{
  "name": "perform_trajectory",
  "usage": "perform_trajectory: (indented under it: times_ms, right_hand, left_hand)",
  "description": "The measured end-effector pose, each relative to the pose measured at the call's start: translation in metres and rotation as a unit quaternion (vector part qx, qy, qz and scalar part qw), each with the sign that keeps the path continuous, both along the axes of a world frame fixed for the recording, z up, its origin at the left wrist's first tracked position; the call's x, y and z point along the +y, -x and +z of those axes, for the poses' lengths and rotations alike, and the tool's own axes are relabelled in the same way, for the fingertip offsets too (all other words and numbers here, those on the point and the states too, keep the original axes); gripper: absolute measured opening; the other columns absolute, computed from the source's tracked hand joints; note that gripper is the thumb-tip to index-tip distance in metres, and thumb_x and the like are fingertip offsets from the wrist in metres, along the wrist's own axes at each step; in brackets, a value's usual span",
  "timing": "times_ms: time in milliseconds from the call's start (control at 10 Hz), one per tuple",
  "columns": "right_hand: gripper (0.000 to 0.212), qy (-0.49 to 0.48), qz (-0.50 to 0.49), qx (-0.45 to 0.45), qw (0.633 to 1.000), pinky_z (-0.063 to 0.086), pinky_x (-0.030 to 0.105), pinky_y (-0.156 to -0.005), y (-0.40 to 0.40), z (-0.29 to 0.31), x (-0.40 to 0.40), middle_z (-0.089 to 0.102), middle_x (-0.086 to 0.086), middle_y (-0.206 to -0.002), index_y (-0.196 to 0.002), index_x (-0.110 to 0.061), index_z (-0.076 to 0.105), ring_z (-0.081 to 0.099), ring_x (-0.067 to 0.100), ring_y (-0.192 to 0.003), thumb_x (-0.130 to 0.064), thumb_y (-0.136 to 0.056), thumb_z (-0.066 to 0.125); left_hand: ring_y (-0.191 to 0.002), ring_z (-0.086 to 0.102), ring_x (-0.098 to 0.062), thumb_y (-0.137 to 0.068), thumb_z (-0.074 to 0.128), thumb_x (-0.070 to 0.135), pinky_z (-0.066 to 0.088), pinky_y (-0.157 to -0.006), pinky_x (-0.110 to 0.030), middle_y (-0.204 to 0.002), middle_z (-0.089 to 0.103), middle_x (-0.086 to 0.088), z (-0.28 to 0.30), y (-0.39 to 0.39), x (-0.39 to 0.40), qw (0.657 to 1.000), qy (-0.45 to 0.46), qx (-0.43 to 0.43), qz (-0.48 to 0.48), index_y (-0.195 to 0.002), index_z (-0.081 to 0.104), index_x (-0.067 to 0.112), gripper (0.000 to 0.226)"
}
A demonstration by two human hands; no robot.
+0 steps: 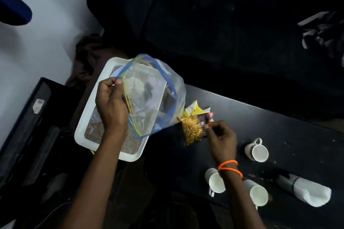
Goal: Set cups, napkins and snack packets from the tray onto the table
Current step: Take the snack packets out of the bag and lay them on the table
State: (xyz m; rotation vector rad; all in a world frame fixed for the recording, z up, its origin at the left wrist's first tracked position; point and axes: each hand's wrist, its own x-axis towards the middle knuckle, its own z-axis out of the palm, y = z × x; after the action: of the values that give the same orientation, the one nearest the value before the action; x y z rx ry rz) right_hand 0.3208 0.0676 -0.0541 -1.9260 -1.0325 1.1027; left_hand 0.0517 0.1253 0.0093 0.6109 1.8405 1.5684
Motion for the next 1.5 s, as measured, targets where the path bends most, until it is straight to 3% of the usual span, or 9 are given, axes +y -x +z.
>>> perform_trajectory:
  times_ms: [400,600,700,800,1000,1100,1200,1300,1500]
  right_hand:
    - [0.052,-0.058,-0.058,-0.123,0.989,0.049,0.045,-0.103,0.014,-0.006,-0.006,0.07,-0.004,-0.121,-0.124,-0.02,0.067,0.063,0.014,-0.113,-0.04,-0.078,0.082]
    - [0.043,0.022,0.089,0.211,0.973,0.06,0.024,-0.077,-0.002,0.014,0.013,0.073,-0.004,-0.118,-0.143,-0.013,0.043,0.073,0.007,-0.102,-0.01,-0.101,0.049]
    - [0.054,0.051,0.089,0.449,0.887,0.061,0.03,-0.074,-0.008,0.012,0.03,0.072,0.006,-0.106,-0.135,-0.01,0.049,0.074,0.016,-0.089,0.001,-0.086,0.07]
    - [0.059,0.015,0.07,0.488,0.87,0.06,0.033,-0.08,-0.035,0.026,0.036,0.072,0.01,-0.108,-0.126,-0.013,0.06,0.073,0.022,-0.093,0.009,-0.074,0.078]
    - [0.034,0.007,-0.023,0.33,0.944,0.059,0.027,-0.062,-0.069,0.037,0.053,0.076,0.002,-0.075,-0.078,-0.008,0.073,0.071,0.017,-0.069,0.022,-0.085,0.058]
    - [0.033,0.011,0.074,0.278,0.958,0.056,0.022,-0.067,-0.067,0.045,0.067,0.074,-0.005,-0.068,-0.077,-0.012,0.07,0.069,0.003,-0.065,0.014,-0.092,0.056]
    - [0.035,0.027,0.102,0.142,0.984,0.057,0.032,-0.071,-0.069,0.039,0.082,0.074,-0.004,-0.069,-0.071,-0.015,0.073,0.068,0.009,-0.066,0.017,-0.081,0.064]
    - [0.027,0.023,-0.014,0.072,0.997,0.06,0.038,-0.081,-0.091,0.038,0.077,0.077,0.004,-0.091,-0.088,-0.013,0.078,0.072,0.025,-0.083,0.01,-0.076,0.071]
    - [0.042,0.051,-0.064,0.403,0.912,0.048,0.06,-0.099,-0.141,0.063,0.041,0.062,0.017,-0.134,-0.127,-0.027,0.061,0.062,0.034,-0.117,-0.045,-0.09,0.068]
  left_hand:
    - [-0.079,0.066,-0.01,-0.103,0.058,0.012,0.056,-0.077,-0.026,-0.085,0.068,0.002,0.021,-0.042,0.012,0.984,-0.001,-0.175,-0.028,-0.1,0.067,0.011,0.01]
    - [-0.038,0.049,-0.003,-0.101,0.056,0.021,0.042,-0.036,-0.014,-0.056,0.053,0.006,0.021,-0.104,0.003,0.851,0.13,-0.463,-0.211,-0.083,0.062,0.017,0.019]
    - [-0.032,0.049,-0.003,-0.105,0.047,0.012,0.04,-0.035,-0.015,-0.043,0.055,0.007,0.01,-0.139,0.0,0.826,0.265,-0.416,-0.274,-0.076,0.057,0.012,0.031]
    - [-0.049,0.064,-0.008,-0.107,0.041,0.008,0.049,-0.046,-0.012,-0.043,0.063,0.011,0.008,-0.163,0.005,0.859,0.282,-0.245,-0.35,-0.075,0.057,0.015,0.037]
    - [-0.105,0.069,-0.015,-0.083,0.067,0.05,0.056,-0.088,-0.035,-0.116,0.073,0.004,-0.01,-0.155,0.036,0.934,0.17,-0.018,-0.313,-0.116,0.071,0.031,0.038]
    - [-0.128,0.062,-0.02,-0.076,0.075,0.066,0.054,-0.103,-0.049,-0.143,0.061,0.006,-0.02,-0.154,0.05,0.833,0.242,-0.151,-0.474,-0.145,0.05,0.04,0.077]
    - [-0.115,0.072,-0.023,-0.08,0.086,0.034,0.063,-0.078,-0.038,-0.127,0.074,0.003,-0.028,-0.162,0.053,0.784,0.219,-0.178,-0.553,-0.126,0.068,0.041,0.05]
    - [-0.093,0.074,-0.023,-0.081,0.074,-0.007,0.063,-0.071,-0.039,-0.108,0.078,-0.008,-0.036,-0.183,0.055,0.861,0.18,-0.111,-0.463,-0.114,0.074,0.02,0.043]
    - [-0.085,0.069,-0.006,-0.076,0.072,-0.008,0.053,-0.081,-0.022,-0.095,0.077,-0.001,-0.035,-0.245,0.051,0.911,0.082,0.06,-0.399,-0.079,0.079,0.025,0.034]
